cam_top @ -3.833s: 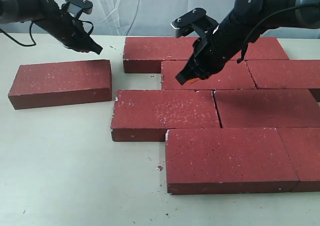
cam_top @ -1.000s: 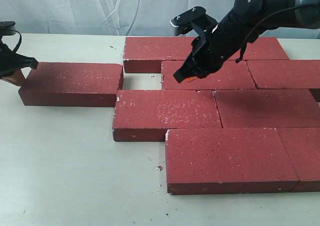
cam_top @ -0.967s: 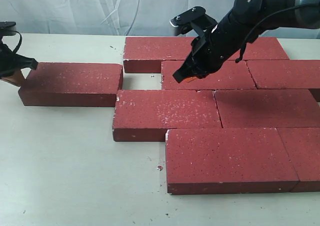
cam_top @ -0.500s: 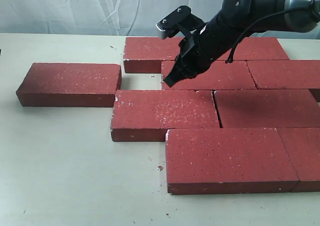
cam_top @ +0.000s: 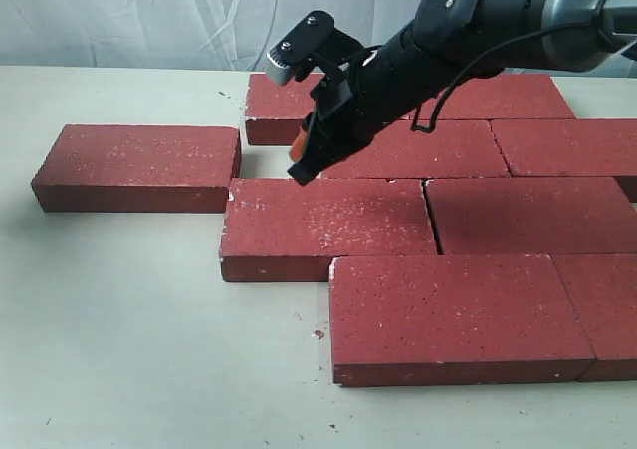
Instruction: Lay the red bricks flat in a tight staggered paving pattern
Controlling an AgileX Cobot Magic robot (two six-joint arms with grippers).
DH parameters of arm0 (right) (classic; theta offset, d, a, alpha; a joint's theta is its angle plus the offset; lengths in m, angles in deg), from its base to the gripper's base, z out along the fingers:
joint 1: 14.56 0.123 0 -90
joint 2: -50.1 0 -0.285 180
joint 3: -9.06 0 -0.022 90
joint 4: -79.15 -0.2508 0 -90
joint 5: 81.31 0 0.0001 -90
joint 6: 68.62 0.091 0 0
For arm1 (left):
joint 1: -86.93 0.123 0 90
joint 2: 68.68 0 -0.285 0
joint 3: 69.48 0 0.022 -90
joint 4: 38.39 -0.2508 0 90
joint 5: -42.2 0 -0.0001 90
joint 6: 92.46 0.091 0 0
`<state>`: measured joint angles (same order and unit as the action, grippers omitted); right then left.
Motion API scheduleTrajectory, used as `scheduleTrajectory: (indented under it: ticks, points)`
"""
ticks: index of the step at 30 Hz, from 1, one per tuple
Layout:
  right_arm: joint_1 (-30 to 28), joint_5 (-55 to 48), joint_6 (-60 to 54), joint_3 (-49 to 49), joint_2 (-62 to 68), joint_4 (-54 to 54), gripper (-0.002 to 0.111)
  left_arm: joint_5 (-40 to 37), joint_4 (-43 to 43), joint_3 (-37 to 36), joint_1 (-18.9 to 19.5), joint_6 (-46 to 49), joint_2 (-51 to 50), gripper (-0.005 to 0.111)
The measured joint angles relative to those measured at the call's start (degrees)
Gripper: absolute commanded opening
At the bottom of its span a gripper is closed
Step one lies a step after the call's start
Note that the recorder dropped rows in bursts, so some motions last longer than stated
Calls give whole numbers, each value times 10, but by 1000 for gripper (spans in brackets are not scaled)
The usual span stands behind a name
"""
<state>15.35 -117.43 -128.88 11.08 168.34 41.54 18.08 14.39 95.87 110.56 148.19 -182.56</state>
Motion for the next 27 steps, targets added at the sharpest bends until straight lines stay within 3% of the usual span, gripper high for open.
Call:
scheduleTrajectory:
  ticks: [3,6,13,18,27]
  points:
    - [19,-12,-10,47,26,-7,-1,15,20,0,2,5,-11,0]
    - [35,-86,27,142,73,15,-1,11,77,0,1,54,-35,0]
    - [80,-223,155,370,201,143,-1,-74,186,16,0,155,-82,0]
    - [116,-268,174,480,289,162,-1,-52,218,21,-3,172,-106,0]
    - [139,-249,180,513,344,194,-1,-89,247,51,-27,187,-153,0]
